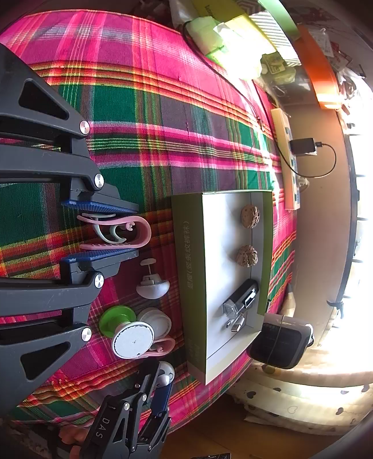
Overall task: Organize objects
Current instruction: 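Close the right gripper on the white fan while the left gripper grasps the pink clip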
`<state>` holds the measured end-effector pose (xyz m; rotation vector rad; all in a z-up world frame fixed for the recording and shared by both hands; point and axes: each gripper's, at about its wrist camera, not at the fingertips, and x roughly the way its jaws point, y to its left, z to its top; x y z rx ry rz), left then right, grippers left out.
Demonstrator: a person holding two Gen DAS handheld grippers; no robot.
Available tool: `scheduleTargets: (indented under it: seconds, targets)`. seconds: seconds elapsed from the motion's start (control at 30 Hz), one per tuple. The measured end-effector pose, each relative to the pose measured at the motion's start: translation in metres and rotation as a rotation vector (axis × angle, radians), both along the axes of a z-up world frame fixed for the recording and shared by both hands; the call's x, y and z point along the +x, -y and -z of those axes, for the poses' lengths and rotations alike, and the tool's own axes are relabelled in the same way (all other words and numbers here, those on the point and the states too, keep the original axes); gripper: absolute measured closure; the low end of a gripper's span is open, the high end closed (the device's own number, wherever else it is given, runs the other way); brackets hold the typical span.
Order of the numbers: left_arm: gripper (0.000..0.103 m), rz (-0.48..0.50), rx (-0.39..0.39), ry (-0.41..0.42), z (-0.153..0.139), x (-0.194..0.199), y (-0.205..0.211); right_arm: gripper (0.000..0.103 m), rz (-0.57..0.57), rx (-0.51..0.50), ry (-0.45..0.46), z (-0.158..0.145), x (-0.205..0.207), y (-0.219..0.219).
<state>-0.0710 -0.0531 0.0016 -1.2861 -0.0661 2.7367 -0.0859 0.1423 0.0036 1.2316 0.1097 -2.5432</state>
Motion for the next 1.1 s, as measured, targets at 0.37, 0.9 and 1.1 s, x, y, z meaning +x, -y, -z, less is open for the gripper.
scheduleTargets:
  seconds: [0.37,0.9,1.1]
  targets:
    - [0.082,0.000,0.000,0.002,-0.0002,-0.0004,0.0001,0.056,0.000,0.000,0.000,-0.0002,0.0002,-0.0001]
    - [0.082,-0.005,-0.003,-0.004,-0.0017,0.0001,0.0014,0.056,0.000,-0.004,0.000,0.0002,0.0001,-0.0017]
    - [0.082,-0.002,-0.014,-0.009,-0.0048,0.0005,0.0026,0.056,0.001,-0.009,-0.005,-0.0022,0.0008,-0.0028]
